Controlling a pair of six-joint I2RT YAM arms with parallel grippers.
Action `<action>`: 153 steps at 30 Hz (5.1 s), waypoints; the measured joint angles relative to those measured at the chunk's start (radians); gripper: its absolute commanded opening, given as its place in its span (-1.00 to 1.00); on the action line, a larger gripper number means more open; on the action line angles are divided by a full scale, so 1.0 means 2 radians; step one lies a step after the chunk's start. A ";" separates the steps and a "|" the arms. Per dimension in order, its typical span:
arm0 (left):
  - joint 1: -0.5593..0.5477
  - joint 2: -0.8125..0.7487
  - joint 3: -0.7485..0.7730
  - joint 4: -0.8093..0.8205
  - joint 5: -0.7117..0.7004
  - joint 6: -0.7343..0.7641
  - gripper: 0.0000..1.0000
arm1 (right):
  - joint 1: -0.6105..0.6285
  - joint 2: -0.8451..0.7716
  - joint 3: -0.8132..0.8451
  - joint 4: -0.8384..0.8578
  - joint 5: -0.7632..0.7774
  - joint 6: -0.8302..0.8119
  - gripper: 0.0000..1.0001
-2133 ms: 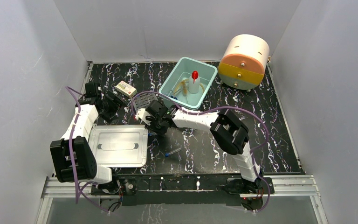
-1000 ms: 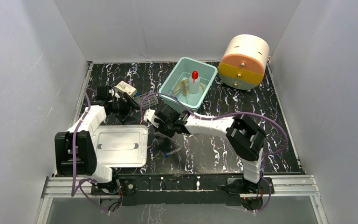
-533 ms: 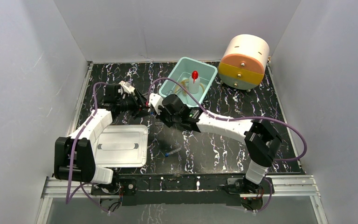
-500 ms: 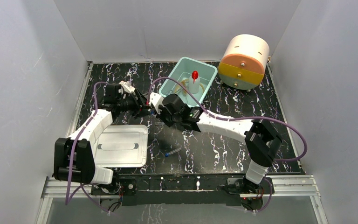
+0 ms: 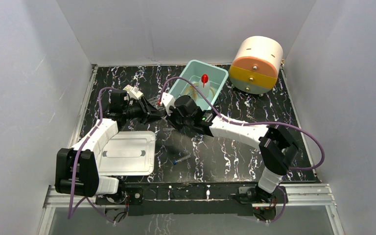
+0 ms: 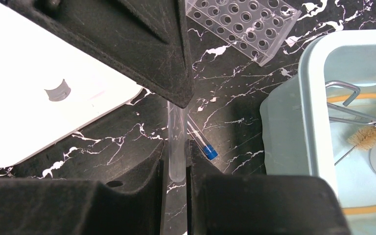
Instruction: Organize the chemistry lab equipment
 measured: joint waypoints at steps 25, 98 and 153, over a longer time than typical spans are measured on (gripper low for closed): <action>-0.008 -0.009 0.002 -0.005 -0.014 0.010 -0.82 | -0.003 -0.001 0.000 0.000 -0.017 0.029 0.18; 0.065 0.079 0.124 -0.015 -0.094 0.639 -0.87 | -0.029 -0.150 -0.026 -0.083 0.088 0.093 0.30; 0.065 0.153 0.103 0.060 -0.114 0.648 -0.88 | -0.039 -0.150 -0.039 -0.084 0.078 0.093 0.30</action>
